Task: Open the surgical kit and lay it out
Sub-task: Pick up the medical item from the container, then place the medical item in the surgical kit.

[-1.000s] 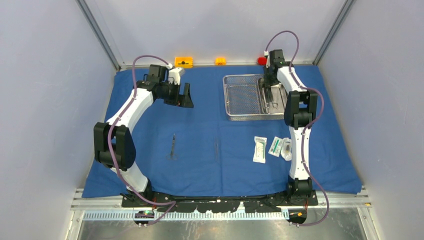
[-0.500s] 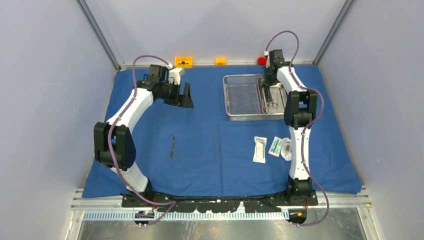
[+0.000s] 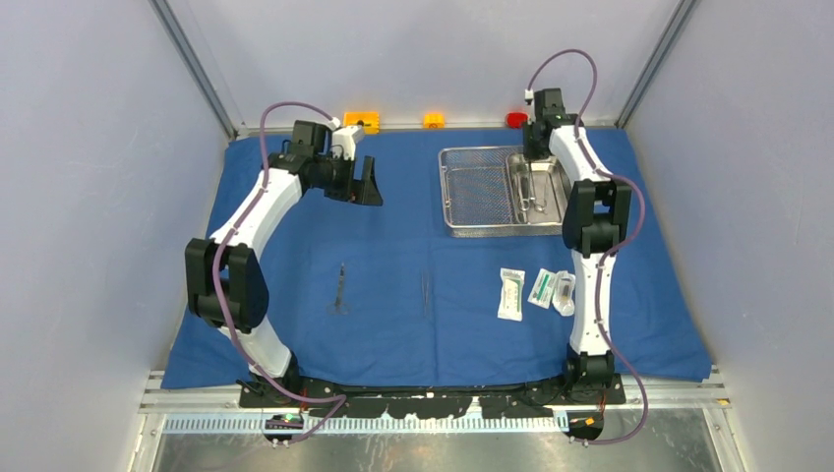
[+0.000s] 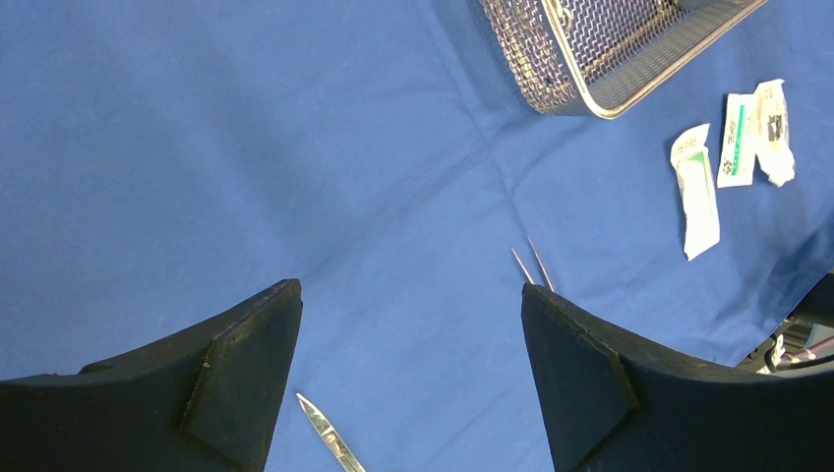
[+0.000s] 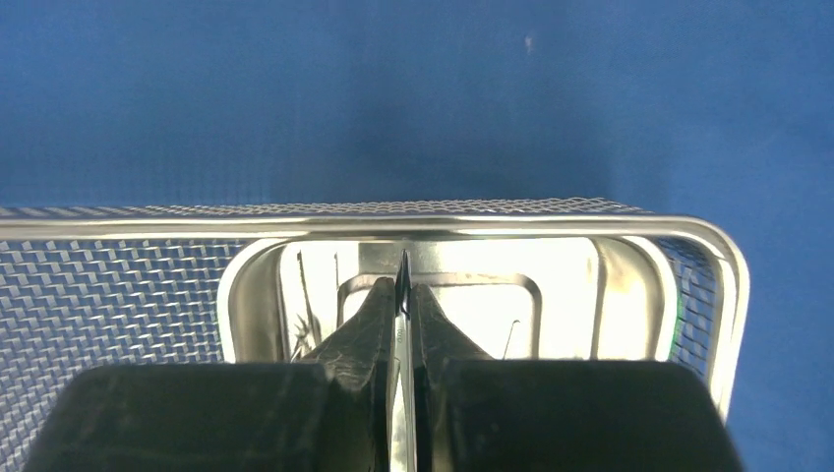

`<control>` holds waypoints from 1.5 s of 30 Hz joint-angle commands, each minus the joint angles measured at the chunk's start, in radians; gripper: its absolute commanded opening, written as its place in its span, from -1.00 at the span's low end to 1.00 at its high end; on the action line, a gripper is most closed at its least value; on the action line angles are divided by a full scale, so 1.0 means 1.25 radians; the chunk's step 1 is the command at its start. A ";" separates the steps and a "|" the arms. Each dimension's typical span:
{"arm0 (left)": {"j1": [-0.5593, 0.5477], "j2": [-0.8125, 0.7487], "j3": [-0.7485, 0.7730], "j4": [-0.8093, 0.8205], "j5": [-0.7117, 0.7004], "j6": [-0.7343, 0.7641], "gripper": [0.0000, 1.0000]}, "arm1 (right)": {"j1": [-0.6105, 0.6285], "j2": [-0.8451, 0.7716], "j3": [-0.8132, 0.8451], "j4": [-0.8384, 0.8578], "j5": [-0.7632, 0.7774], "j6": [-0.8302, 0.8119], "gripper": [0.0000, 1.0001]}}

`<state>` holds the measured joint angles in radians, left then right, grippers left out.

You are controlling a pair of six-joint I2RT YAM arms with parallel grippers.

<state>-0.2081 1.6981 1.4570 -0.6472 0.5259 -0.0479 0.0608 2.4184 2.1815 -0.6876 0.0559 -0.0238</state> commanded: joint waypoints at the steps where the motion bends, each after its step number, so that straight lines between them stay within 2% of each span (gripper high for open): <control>1: -0.007 0.005 0.037 0.016 0.028 -0.003 0.68 | -0.004 -0.127 -0.001 0.011 -0.003 0.009 -0.99; 17: -0.088 0.058 0.133 0.065 0.029 -0.065 0.63 | -0.002 -0.244 -0.053 0.011 -0.010 0.018 -0.99; 26: -0.159 0.127 0.243 0.163 0.003 -0.201 0.61 | 0.023 -0.374 -0.126 0.024 -0.054 0.142 -1.00; 32: -0.181 0.196 0.329 0.198 0.065 -0.287 0.59 | 0.067 -0.472 -0.225 0.065 -0.089 0.222 -0.99; 39: -0.223 0.206 0.344 0.229 0.077 -0.288 0.57 | 0.141 -0.542 -0.317 0.107 -0.076 0.291 -0.99; 42: -0.249 0.197 0.332 0.229 0.041 -0.272 0.57 | 0.164 -0.547 -0.334 0.110 -0.076 0.329 -0.99; 45: -0.276 0.192 0.339 0.184 -0.054 -0.244 0.51 | 0.174 -0.542 -0.338 0.106 -0.076 0.369 -0.99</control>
<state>-0.5053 1.9652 1.8561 -0.4152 0.5663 -0.3897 0.2699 1.7798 1.7611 -0.6025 -0.0387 0.3420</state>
